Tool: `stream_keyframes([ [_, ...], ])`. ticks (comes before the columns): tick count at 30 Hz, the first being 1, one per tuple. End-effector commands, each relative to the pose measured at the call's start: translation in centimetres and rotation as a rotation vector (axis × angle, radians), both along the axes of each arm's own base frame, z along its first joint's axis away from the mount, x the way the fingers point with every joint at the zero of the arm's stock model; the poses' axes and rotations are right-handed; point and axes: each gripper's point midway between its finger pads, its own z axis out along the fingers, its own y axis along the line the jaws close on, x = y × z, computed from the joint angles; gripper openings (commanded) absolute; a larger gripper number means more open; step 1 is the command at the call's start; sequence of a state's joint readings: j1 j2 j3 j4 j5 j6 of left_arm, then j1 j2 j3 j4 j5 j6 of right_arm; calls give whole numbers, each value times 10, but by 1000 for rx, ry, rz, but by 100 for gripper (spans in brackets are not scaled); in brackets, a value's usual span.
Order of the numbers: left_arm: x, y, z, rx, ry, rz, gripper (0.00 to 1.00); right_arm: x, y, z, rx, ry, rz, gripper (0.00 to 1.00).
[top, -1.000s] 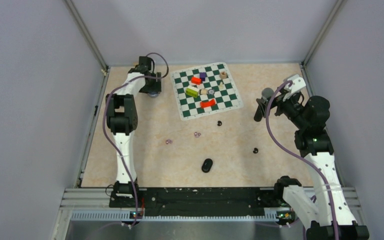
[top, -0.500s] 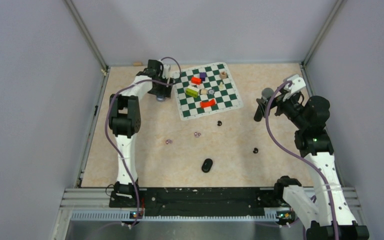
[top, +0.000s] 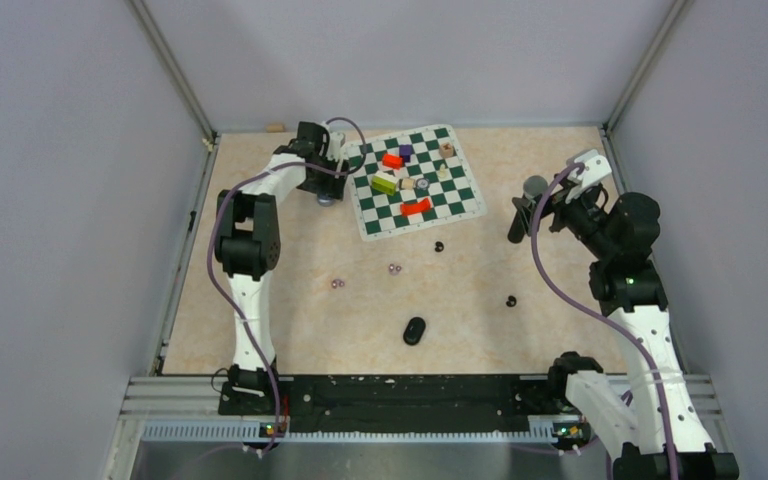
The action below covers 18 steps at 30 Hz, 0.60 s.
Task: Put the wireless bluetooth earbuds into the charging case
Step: Pick up the charging case at the center of the board.
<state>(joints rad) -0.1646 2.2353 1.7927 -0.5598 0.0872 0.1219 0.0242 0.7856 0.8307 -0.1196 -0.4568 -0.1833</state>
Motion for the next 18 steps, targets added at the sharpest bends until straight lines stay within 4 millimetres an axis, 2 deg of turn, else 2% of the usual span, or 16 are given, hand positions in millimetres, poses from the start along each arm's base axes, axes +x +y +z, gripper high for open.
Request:
stream_keyframes([
  [1, 5, 8, 21, 21, -48, 31, 75, -3, 4, 11, -8, -48, 19, 95],
  [4, 5, 9, 16, 30, -32, 41, 70, -2, 4, 11, -7, -47, 19, 95],
  [7, 3, 10, 12, 31, -8, 50, 51, -2, 5, 10, -7, -46, 20, 95],
  [10, 2, 7, 12, 21, 6, 45, 41, -2, 5, 9, -5, -43, 21, 95],
  [14, -2, -1, 23, -18, 3, 9, 35, -2, 6, 8, -2, -41, 26, 95],
  [18, -13, -15, 36, -95, 6, -46, 34, -2, 6, 7, -1, -40, 29, 95],
])
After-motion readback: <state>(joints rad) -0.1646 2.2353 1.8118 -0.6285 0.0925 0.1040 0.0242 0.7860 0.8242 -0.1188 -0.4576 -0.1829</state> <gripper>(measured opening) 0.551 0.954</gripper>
